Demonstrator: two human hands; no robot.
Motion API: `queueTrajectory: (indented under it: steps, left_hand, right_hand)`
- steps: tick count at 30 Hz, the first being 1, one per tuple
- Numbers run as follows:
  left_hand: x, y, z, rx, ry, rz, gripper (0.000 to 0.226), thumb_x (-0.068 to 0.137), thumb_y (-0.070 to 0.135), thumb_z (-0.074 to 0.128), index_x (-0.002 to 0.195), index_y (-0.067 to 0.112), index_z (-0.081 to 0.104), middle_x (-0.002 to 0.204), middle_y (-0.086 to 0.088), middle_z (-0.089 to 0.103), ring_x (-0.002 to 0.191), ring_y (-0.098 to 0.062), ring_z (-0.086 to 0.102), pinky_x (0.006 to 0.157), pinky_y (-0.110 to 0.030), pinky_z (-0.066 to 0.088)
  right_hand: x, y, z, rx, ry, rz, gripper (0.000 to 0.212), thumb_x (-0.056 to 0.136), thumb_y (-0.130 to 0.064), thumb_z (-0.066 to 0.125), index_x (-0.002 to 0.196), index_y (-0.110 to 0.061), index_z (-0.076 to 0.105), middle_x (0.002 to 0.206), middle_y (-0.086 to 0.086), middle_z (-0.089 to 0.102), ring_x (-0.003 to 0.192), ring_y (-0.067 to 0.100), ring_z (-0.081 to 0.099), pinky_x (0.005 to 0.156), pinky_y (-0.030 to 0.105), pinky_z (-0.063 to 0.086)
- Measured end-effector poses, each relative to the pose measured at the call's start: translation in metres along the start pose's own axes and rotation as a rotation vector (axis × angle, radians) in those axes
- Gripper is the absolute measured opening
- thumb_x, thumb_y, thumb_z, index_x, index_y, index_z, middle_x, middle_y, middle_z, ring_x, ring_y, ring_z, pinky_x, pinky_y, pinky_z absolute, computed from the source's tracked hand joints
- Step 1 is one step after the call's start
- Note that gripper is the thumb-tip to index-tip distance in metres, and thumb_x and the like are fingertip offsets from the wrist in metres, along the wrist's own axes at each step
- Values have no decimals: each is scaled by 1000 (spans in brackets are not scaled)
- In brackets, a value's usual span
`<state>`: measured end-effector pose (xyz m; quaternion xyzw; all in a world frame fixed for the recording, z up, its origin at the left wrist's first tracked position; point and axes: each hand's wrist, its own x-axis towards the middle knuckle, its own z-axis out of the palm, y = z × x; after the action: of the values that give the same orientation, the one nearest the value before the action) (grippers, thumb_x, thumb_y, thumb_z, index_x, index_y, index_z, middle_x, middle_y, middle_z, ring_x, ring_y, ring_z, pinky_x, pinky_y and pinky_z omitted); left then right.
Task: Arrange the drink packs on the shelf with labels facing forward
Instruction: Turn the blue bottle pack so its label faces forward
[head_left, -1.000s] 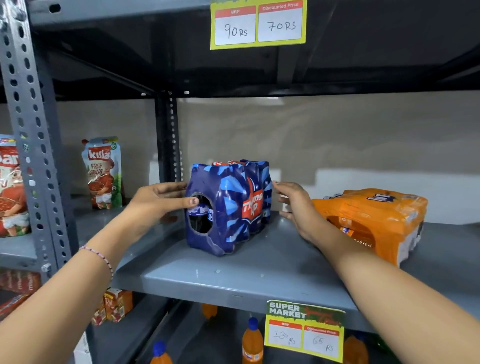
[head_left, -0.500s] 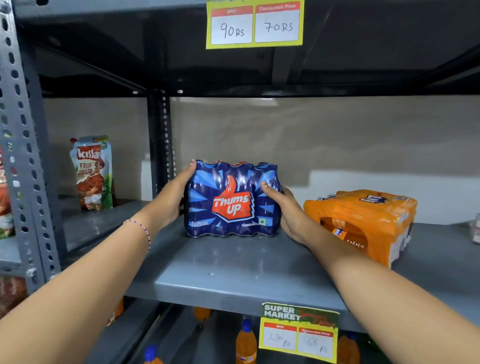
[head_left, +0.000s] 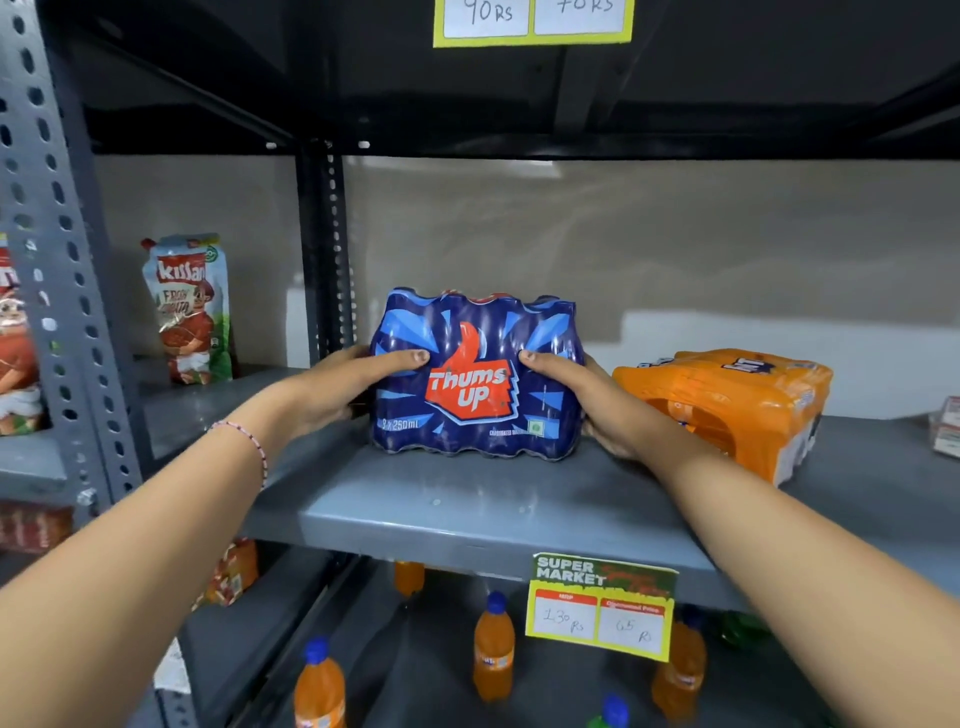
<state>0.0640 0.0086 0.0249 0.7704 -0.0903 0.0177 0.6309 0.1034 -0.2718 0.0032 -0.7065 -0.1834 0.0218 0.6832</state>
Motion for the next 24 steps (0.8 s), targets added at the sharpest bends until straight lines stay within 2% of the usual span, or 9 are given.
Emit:
queueTrajectory:
  steps: [2, 6, 10, 15, 19, 24]
  left_hand:
    - [-10, -2, -1, 19, 21, 1, 63, 66, 47, 81, 121, 25, 61, 106, 6, 79, 94, -12, 76, 80, -31, 55]
    - [-28, -4, -1, 7, 18, 15, 76, 59, 51, 83, 126, 27, 59, 110, 5, 77, 99, -15, 75, 90, -36, 55]
    - [-42, -2, 2, -23, 21, 23, 74, 59, 49, 81, 125, 26, 58, 108, 5, 78, 95, -13, 75, 82, -33, 56]
    - [-54, 1, 6, -32, 22, 23, 72, 56, 49, 80, 121, 27, 58, 102, 7, 79, 91, -13, 76, 78, -33, 57]
    - [-60, 4, 10, -35, 22, 30, 67, 57, 48, 79, 117, 26, 60, 100, 7, 80, 90, -12, 76, 76, -31, 57]
    - [-62, 2, 6, -40, 13, 13, 78, 53, 52, 83, 122, 25, 58, 105, 5, 79, 94, -15, 76, 81, -35, 57]
  right_hand:
    - [-11, 0, 1, -16, -12, -9, 87, 69, -54, 88, 142, -26, 50, 126, 4, 76, 110, 30, 75, 96, 56, 57]
    - [-30, 2, 5, -28, 16, -31, 93, 66, -56, 90, 143, -26, 48, 127, 4, 75, 108, 28, 76, 93, 54, 59]
    - [-42, 3, 9, -50, 85, -57, 99, 58, -61, 92, 140, -25, 49, 125, 4, 75, 106, 27, 77, 93, 52, 60]
    - [-60, -1, 13, -61, 100, -81, 85, 61, -58, 89, 133, -27, 53, 119, 1, 78, 100, 23, 78, 91, 51, 62]
    - [-65, -5, 17, -45, 125, -66, 86, 60, -56, 89, 133, -27, 53, 119, 1, 78, 101, 24, 78, 92, 52, 61]
    - [-72, -8, 22, -57, 123, -50, 65, 71, -49, 86, 126, -30, 57, 114, -1, 80, 99, 21, 79, 93, 50, 61]
